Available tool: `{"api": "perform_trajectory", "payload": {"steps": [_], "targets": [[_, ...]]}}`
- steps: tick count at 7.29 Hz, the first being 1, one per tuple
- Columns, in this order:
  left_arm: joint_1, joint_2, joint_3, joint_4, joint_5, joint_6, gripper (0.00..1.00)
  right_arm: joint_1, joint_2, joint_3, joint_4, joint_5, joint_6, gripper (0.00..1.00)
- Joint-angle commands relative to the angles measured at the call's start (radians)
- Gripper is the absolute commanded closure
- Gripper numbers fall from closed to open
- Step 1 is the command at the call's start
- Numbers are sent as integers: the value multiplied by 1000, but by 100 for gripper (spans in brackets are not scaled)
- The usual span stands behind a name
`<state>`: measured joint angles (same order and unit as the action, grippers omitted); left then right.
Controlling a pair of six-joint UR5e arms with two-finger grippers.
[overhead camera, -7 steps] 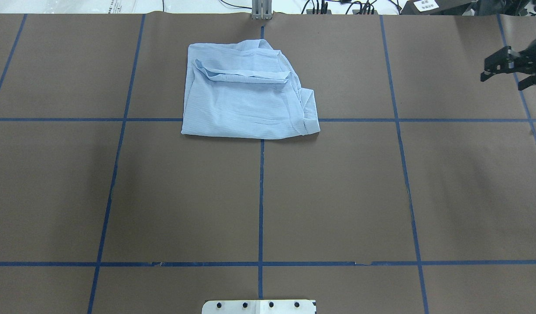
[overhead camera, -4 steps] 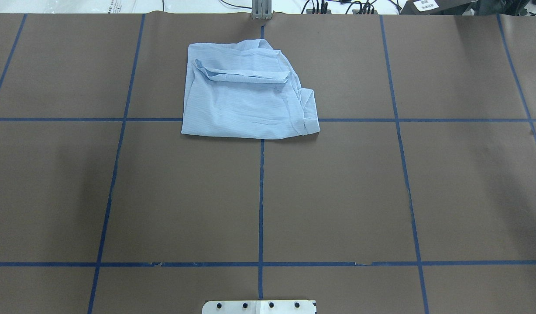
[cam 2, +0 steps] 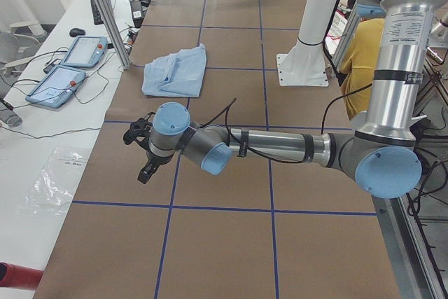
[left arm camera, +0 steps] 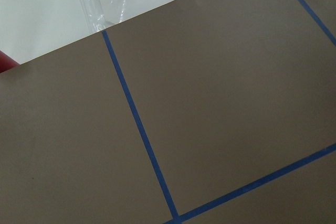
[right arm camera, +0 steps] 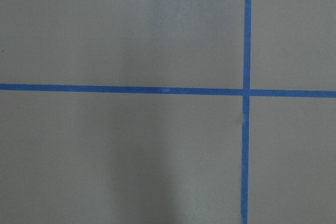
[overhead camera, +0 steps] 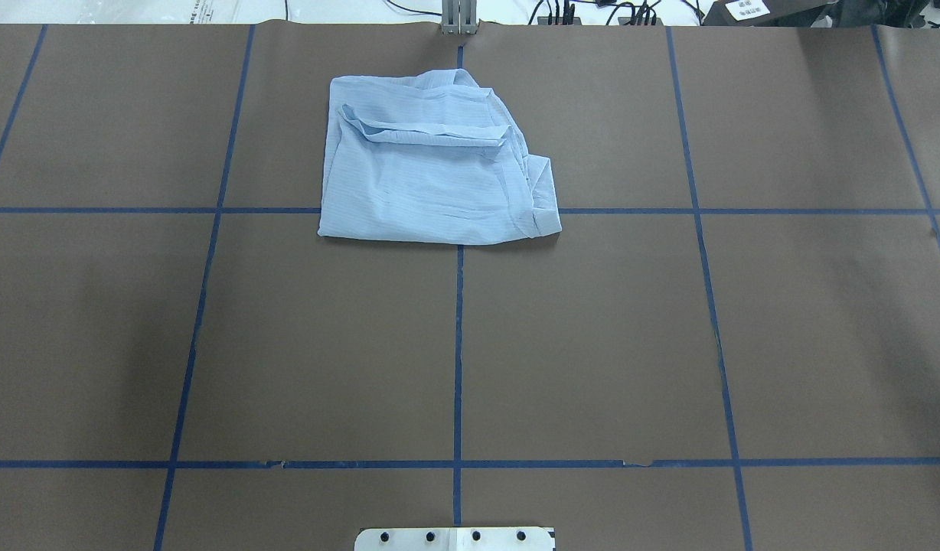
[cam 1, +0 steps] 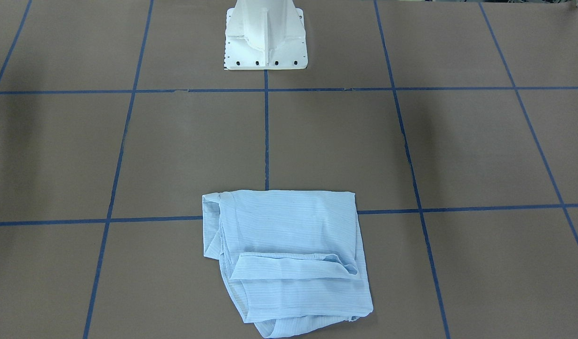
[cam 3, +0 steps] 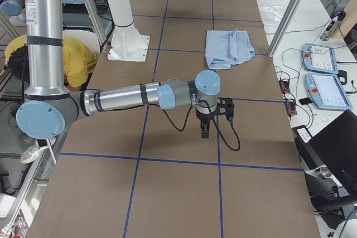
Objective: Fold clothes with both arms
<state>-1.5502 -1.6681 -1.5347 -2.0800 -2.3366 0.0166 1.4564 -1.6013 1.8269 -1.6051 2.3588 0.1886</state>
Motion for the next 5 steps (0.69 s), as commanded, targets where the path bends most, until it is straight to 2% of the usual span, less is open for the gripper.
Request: {"api": "perform_trajectory", "payload": {"steps": [1,5], "targets": [[12,4,-2,3,5,0,1,-4,-6,28,-32,-4,-18,0],[19,1,-4,-5,2,-4,1,-27,12,26,-27,-6,3,0]]}}
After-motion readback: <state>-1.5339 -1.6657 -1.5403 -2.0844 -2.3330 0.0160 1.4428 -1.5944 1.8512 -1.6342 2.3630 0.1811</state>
